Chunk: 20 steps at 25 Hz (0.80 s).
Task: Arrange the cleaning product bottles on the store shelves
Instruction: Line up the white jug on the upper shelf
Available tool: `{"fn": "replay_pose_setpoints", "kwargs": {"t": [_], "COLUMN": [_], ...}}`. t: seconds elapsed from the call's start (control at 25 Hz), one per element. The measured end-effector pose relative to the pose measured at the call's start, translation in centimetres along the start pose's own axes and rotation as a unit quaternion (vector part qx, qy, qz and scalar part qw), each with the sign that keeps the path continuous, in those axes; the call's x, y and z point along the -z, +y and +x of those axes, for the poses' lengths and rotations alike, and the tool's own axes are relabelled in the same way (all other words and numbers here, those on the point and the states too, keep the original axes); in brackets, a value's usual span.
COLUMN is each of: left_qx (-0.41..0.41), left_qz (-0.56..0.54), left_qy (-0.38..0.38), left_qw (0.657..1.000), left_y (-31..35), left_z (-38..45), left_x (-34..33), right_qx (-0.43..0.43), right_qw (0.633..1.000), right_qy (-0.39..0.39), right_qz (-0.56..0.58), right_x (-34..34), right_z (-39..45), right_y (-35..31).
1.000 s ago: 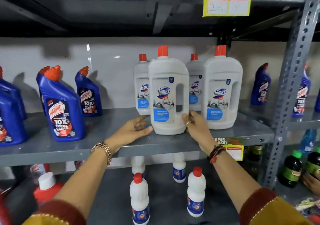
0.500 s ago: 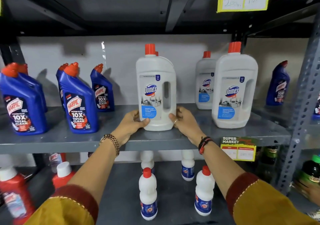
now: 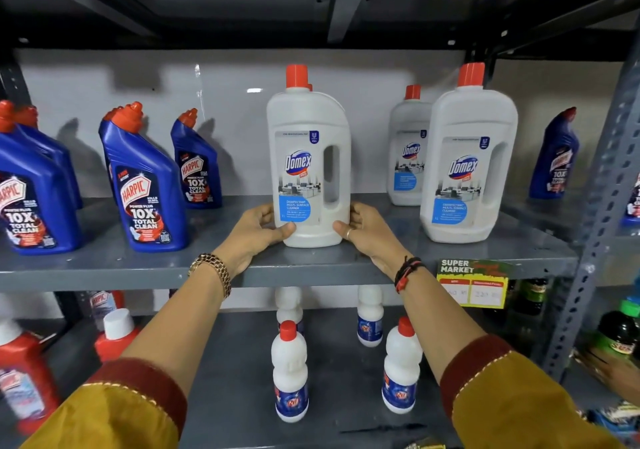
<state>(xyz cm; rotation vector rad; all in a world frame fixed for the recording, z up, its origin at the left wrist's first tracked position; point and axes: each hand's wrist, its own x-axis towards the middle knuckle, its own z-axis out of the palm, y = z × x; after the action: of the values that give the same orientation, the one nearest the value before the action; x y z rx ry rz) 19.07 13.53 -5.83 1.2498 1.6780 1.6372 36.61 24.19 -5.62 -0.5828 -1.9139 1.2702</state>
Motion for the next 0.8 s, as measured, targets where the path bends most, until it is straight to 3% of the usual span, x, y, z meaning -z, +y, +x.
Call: {"fn": "replay_pose_setpoints", "kwargs": {"t": [0.8], "left_qx": [-0.043], "left_qz": [0.035], "left_qy": [0.023], "left_qw": [0.998], "left_y": [0.22], "left_z": [-0.48], "left_x": [-0.77], "right_qx": [0.003], "right_qw": [1.000], "right_qy": [0.023], "right_qz": [-0.004], "right_x": [-0.27], "right_z": [0.21], "right_y": [0.20]}}
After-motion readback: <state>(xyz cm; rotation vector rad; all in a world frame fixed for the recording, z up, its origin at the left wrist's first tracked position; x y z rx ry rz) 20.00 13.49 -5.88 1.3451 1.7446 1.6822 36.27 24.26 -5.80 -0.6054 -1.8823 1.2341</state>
